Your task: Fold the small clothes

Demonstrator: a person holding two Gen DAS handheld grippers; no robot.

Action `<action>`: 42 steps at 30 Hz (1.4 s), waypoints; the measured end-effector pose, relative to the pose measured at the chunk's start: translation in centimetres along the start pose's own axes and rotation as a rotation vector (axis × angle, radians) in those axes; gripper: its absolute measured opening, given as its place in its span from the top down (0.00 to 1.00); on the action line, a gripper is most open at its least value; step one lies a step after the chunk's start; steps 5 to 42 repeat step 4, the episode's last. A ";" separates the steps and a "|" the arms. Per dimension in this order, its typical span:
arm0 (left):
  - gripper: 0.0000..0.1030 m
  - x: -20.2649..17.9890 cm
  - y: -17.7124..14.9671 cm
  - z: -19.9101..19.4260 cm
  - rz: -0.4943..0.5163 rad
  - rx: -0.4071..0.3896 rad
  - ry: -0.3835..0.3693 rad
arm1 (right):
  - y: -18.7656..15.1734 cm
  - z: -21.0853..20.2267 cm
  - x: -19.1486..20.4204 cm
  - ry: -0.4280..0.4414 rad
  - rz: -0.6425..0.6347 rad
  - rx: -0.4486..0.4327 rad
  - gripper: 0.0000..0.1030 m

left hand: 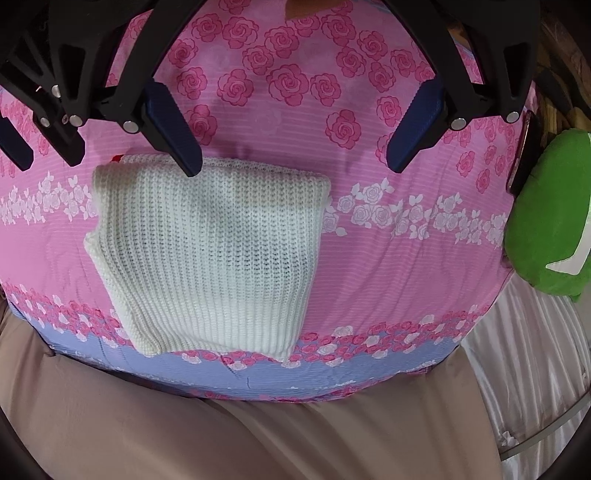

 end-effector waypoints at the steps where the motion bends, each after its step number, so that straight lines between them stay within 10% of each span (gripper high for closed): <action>1: 0.05 0.0 0.0 0.0 -0.001 0.001 0.000 | 0.0 0.0 0.0 0.001 -0.001 0.000 0.34; 42: 0.07 -0.1 0.0 0.1 0.004 0.001 -0.001 | 0.0 0.0 0.1 -0.002 -0.002 0.002 0.35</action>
Point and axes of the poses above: each gripper's, at about its wrist camera, not at the fingertips, and z roughly the way its jaws point, x to its left, y to its top, the point moved 3 cm from there along z, roughly the way its jaws point, and after that the axes turned 1 degree about -x, right-handed, at the moved point
